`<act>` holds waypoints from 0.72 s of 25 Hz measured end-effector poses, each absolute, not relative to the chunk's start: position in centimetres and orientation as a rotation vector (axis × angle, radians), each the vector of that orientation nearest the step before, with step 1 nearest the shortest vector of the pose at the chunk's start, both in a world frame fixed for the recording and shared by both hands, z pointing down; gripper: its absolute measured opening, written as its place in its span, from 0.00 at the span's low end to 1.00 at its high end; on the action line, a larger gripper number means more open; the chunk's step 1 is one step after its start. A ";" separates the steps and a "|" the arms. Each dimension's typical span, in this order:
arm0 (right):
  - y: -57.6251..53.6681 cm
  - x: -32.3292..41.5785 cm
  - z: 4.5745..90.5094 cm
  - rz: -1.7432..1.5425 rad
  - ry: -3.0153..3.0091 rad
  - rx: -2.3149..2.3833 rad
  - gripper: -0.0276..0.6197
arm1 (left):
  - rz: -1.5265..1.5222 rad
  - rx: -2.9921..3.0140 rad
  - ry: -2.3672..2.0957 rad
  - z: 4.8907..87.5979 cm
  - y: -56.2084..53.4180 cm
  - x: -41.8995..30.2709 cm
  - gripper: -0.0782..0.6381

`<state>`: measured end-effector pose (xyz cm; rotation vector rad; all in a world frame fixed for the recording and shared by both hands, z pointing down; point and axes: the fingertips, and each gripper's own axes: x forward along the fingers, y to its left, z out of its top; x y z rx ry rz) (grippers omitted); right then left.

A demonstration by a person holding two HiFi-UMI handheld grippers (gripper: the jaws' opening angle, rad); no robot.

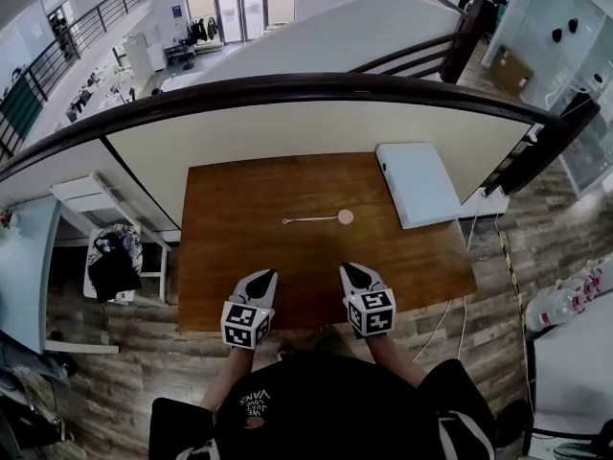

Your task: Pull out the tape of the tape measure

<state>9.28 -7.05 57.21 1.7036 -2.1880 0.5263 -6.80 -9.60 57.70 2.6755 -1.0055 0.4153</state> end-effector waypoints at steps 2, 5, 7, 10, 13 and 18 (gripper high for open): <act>-6.6 8.8 57.3 0.523 -2.187 1.701 0.08 | 0.415 2.676 -0.991 57.8 -9.2 -6.9 0.12; -6.1 8.3 57.4 0.526 -2.183 1.696 0.07 | 0.408 2.672 -0.974 57.6 -8.7 -7.0 0.12; -5.8 8.0 57.6 0.530 -2.178 1.692 0.07 | 0.408 2.685 -0.966 57.6 -8.4 -7.1 0.12; -5.5 7.4 57.9 0.531 -2.168 1.680 0.06 | 0.414 2.691 -0.953 58.0 -7.9 -7.5 0.12; -5.4 6.8 58.2 0.527 -2.156 1.657 0.06 | 0.411 2.675 -0.948 58.2 -7.4 -7.9 0.12; -5.6 6.0 58.5 0.518 -2.151 1.634 0.06 | 0.412 2.658 -0.948 58.7 -7.5 -8.7 0.12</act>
